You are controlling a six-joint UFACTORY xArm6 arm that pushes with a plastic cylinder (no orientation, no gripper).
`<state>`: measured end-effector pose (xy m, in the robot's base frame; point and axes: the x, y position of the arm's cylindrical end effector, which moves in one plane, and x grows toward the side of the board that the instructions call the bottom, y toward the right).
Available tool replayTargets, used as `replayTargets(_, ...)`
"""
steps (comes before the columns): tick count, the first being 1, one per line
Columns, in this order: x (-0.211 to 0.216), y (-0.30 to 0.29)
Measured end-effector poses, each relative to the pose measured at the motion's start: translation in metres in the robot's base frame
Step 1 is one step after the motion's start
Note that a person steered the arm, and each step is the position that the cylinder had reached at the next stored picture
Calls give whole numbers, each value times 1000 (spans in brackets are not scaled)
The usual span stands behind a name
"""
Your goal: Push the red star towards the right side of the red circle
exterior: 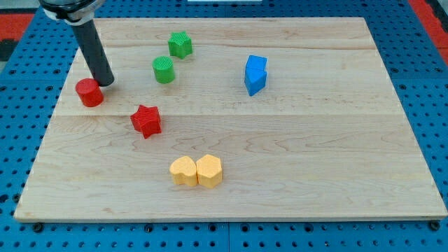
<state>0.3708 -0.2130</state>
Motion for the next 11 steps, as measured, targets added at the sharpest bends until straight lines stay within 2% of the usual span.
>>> replayTargets(1,7,121)
replayTargets(2,51,203)
replayTargets(3,108,168)
replayTargets(4,109,78)
replayTargets(5,103,38)
replayTargets(6,78,46)
replayTargets(7,82,54)
replayTargets(8,77,106)
replayTargets(10,56,42)
replayTargets(11,55,40)
